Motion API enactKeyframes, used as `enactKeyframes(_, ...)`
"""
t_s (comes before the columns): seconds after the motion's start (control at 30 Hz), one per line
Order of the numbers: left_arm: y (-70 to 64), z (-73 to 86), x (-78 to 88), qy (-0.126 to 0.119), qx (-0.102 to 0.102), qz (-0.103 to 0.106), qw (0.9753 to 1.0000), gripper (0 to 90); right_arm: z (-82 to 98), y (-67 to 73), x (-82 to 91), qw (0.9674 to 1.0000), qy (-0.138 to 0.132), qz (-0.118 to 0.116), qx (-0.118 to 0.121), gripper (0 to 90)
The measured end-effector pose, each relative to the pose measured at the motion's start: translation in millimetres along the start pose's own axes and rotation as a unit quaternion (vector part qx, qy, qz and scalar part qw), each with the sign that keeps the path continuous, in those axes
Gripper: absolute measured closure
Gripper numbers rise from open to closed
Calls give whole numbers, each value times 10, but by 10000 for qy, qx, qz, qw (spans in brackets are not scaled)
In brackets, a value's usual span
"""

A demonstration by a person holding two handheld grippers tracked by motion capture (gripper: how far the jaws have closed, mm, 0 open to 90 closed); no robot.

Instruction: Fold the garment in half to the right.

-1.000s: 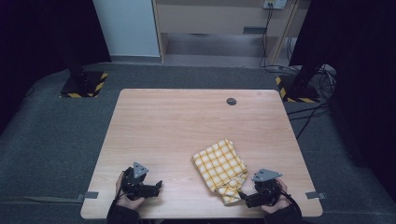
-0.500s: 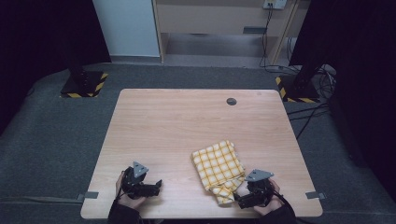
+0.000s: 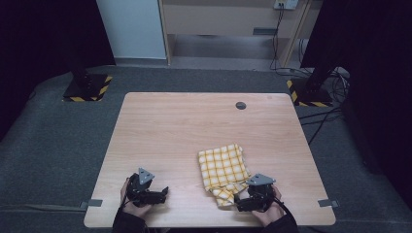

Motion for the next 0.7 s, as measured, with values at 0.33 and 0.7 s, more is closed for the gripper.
enactKeyframes(0.33, 0, 0, 0, 0, 1, 0, 10000, 0, -108, 48, -75, 9993, 8, 223, -316, 2)
enactKeyframes(0.7, -2, 0, 0, -1, 11, 3, 10000, 0, -231, 70, -160, 9978, 4, 379, -541, 2)
Point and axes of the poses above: each handheld gripper's, and its own axes: x roughly backward along the jaws, z roughly out of its underside, y roughly to its left, the point moved 4 cm from there along -x, roughly forward along the jaws, and after that the axes turned 9 degrees about y, right-handed, at the moved point
